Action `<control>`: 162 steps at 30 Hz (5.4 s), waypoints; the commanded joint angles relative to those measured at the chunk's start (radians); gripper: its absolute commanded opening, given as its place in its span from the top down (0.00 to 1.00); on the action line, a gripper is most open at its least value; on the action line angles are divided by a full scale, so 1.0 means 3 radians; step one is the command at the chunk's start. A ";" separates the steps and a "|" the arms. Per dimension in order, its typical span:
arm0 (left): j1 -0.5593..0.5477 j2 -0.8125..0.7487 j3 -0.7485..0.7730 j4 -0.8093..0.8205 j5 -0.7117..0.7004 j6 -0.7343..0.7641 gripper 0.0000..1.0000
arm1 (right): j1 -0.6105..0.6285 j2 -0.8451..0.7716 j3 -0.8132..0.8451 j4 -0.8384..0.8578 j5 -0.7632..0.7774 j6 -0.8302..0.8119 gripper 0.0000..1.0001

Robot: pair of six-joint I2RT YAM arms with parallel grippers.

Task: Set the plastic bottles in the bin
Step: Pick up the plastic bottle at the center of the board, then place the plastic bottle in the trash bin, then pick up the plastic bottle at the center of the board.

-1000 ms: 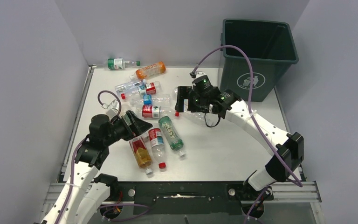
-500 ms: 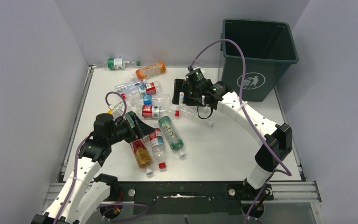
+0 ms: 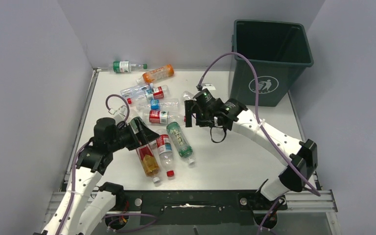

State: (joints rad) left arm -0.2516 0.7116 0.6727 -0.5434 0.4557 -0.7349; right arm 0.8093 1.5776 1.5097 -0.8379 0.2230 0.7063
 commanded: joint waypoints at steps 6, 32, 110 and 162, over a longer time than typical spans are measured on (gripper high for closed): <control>0.0016 -0.0160 0.0427 -0.0187 -0.0338 -0.0136 0.11 | 0.0194 -0.0671 -0.0728 0.0311 0.0301 -0.0045 0.06; 0.0013 -0.0093 0.0707 -0.0967 -0.0822 -0.0170 0.11 | 0.0262 0.0781 -0.0585 0.1222 -0.0669 -0.0880 0.07; 0.0008 0.0060 0.0671 -0.0890 -0.0677 -0.0010 0.11 | -0.3587 0.1080 0.2614 0.1732 -0.1621 -0.0867 0.31; 0.0000 0.0019 0.0288 -0.0608 -0.0592 -0.0026 0.11 | 0.0981 -0.0319 -0.1440 0.1989 -0.0467 0.0080 0.05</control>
State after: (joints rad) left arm -0.2516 0.7361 0.7486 -0.7757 0.2672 -0.7471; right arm 1.0725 1.4181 1.0435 -0.3496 0.0826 0.6724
